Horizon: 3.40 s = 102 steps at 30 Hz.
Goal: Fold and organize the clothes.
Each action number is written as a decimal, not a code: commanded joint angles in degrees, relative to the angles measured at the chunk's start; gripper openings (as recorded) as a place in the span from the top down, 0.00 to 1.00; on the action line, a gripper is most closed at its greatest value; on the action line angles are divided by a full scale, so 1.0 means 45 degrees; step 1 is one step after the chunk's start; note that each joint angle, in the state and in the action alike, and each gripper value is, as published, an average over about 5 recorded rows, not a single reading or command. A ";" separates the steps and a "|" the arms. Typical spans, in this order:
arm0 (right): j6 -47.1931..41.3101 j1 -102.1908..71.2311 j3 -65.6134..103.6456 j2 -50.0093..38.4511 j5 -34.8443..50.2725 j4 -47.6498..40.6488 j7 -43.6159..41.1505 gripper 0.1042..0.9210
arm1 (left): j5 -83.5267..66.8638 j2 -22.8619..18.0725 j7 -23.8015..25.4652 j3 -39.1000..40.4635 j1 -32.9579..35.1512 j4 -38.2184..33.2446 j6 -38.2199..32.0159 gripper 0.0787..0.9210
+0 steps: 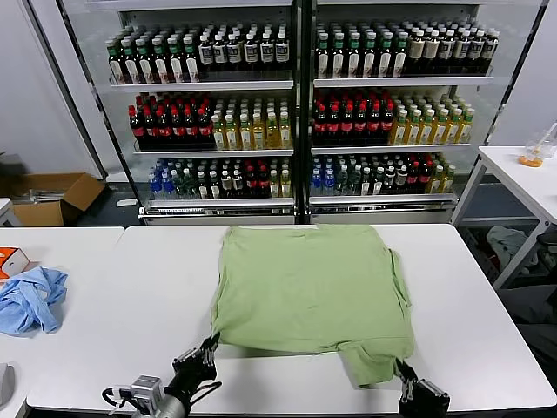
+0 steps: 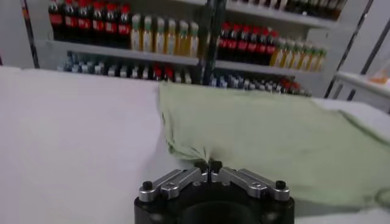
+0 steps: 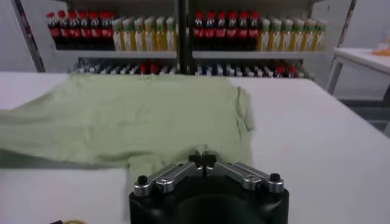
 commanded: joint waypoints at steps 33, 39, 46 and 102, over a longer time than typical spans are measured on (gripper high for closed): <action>-0.0622 1.0732 -0.4141 -0.3308 0.2065 -0.6535 -0.0134 1.00 | -0.0701 0.1660 0.0325 0.2303 -0.6057 0.5219 -0.0157 0.99; -0.0642 1.1499 -0.4707 -0.3159 0.1797 -0.7138 -0.0269 1.00 | -0.0511 0.1467 0.0304 0.2533 -0.6449 0.5675 -0.0190 0.99; -0.1248 1.1635 -0.4891 -0.2929 0.1691 -0.7215 -0.0365 1.00 | -0.0375 0.1273 0.0237 0.2577 -0.6694 0.5911 -0.0204 0.99; -0.3673 0.8517 -0.3137 -0.2659 0.3511 -0.6445 -0.0598 0.95 | -0.1548 0.0776 0.0126 0.1962 -0.5281 0.5439 0.0593 0.98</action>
